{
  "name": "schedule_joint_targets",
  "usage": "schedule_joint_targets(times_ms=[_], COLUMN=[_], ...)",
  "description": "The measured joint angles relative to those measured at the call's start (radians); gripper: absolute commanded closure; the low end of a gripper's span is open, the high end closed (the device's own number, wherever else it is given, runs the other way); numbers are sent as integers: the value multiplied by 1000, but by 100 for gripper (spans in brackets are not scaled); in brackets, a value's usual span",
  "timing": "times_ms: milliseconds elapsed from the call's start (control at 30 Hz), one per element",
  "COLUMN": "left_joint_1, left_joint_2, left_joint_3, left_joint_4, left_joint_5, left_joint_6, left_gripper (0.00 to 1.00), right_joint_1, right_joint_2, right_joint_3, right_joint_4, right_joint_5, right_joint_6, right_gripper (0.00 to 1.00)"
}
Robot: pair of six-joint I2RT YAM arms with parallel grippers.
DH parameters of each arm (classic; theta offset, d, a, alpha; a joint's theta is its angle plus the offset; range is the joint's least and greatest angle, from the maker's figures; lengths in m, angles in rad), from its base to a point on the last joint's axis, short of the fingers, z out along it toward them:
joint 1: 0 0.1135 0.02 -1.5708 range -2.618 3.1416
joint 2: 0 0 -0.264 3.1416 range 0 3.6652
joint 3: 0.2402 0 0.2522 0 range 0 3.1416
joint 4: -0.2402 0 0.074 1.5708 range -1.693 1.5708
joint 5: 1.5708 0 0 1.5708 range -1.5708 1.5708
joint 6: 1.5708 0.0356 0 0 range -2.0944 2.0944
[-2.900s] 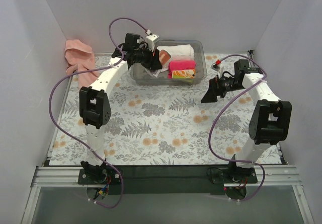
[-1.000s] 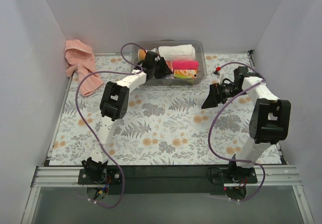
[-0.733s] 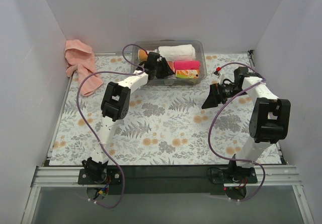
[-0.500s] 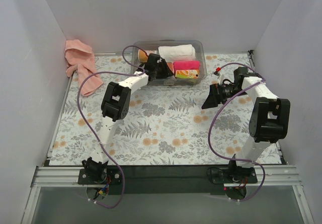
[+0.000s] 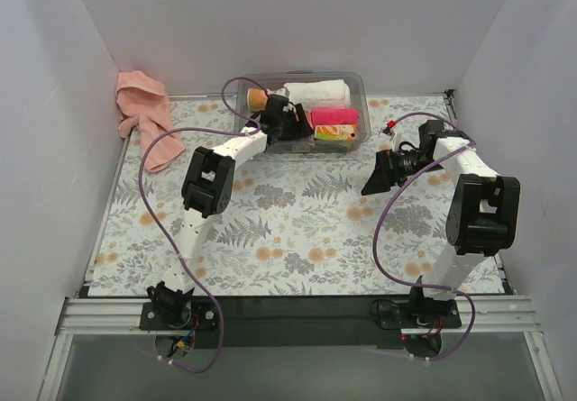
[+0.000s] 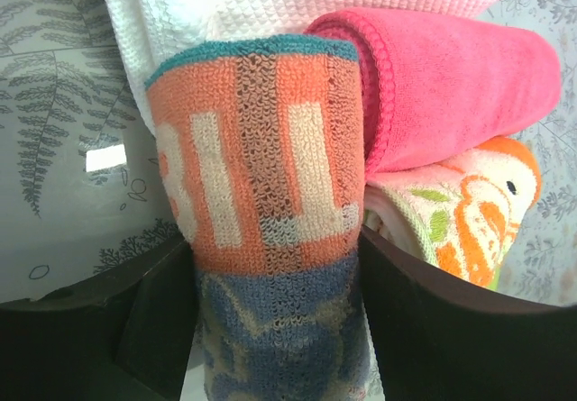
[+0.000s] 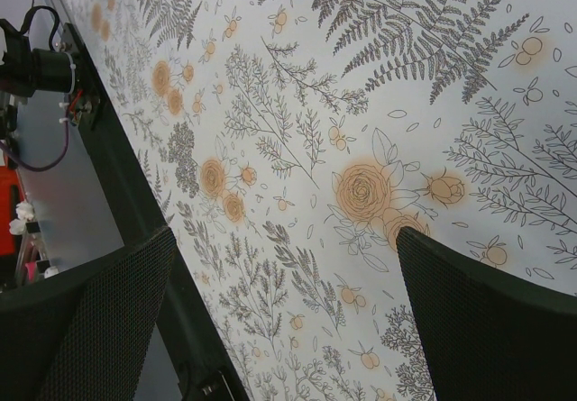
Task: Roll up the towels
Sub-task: Place the rolled towel into the container, then grab a towel with the left arm
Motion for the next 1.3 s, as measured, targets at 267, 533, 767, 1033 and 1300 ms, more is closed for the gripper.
schedule_joint_targets(times_ms=[267, 533, 767, 1033, 1300], left_joint_1=[-3, -5, -5, -2, 21], left_joint_2=[-7, -27, -62, -242, -650], left_joint_3=[4, 19, 34, 37, -59], left_joint_4=[-24, -85, -114, -130, -154], left_joint_5=[-28, -76, -98, -106, -66], left_joint_6=[40, 100, 170, 458, 880], left_gripper=[38, 4, 2, 2, 2], right_joint_1=[0, 0, 0, 0, 0], right_joint_2=[-2, -19, -38, -78, -154], right_joint_3=[0, 0, 0, 0, 8], right_joint_4=[0, 0, 0, 0, 0], right_joint_5=[0, -5, -16, -22, 77], right_joint_6=[0, 0, 0, -14, -38], right_gripper=[2, 2, 2, 2, 2])
